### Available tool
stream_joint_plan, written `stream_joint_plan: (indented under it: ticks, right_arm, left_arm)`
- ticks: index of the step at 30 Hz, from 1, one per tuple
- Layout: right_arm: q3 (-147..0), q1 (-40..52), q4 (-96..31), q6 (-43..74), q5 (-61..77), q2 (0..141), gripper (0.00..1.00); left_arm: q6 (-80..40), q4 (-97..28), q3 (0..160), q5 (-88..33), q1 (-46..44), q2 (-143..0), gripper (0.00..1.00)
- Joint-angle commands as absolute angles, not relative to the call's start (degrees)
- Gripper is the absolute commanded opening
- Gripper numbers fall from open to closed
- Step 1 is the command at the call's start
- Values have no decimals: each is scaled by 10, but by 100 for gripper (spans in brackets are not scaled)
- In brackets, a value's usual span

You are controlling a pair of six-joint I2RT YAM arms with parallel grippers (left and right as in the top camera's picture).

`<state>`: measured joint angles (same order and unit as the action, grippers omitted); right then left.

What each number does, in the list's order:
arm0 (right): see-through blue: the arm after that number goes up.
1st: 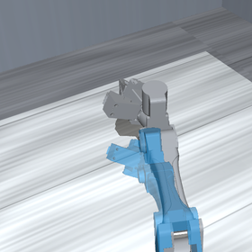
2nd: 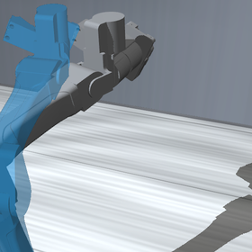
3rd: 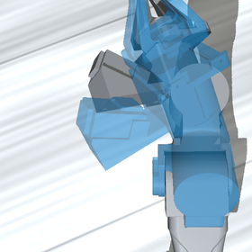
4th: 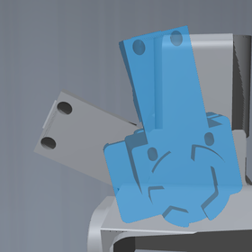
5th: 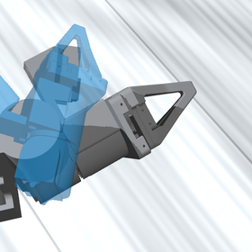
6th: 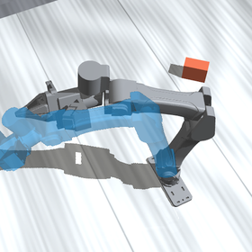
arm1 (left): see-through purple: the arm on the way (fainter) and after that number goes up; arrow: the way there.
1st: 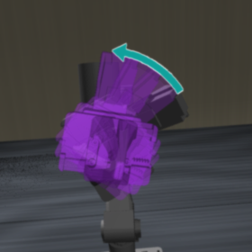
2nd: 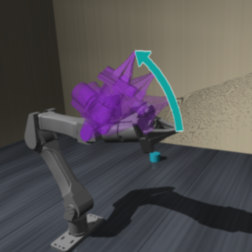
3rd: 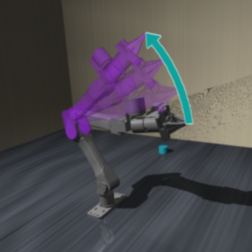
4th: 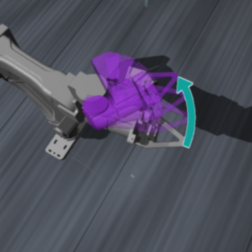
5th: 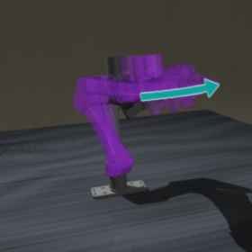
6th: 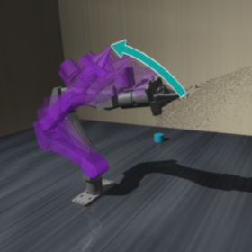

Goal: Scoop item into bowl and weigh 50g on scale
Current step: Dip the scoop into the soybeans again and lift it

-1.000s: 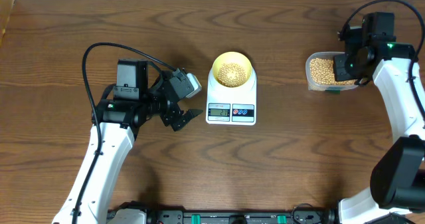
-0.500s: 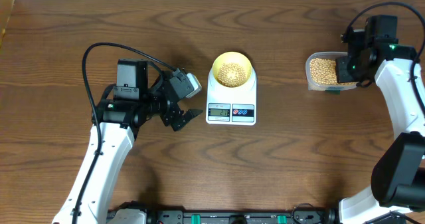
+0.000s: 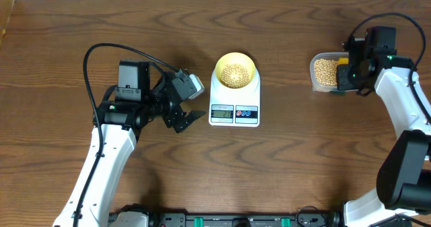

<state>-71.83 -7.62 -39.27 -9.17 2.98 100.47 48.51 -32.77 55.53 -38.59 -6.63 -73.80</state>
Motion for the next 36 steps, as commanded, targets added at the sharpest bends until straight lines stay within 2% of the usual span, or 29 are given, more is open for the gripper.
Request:
stream_joint_plan:
  ticks: [1,8,22,36]
  right_arm:
    - [-710,-86,-390,-64,95,1008,1]
    - [-710,-124,-388,-47,241,1009,1]
    - [-710,-174,-401,-48,402,1088,1]
    - [-711,-273,-407,-69,594,1086,1]
  left_arm:
    - [495,-328,573,-383,-64,-740,93]
    - [495,-328,573,-383,-64,-740,93]
    - [495,-328,573,-383,-64,-740,93]
    - [495,-328,573,-383,-64,-740,93]
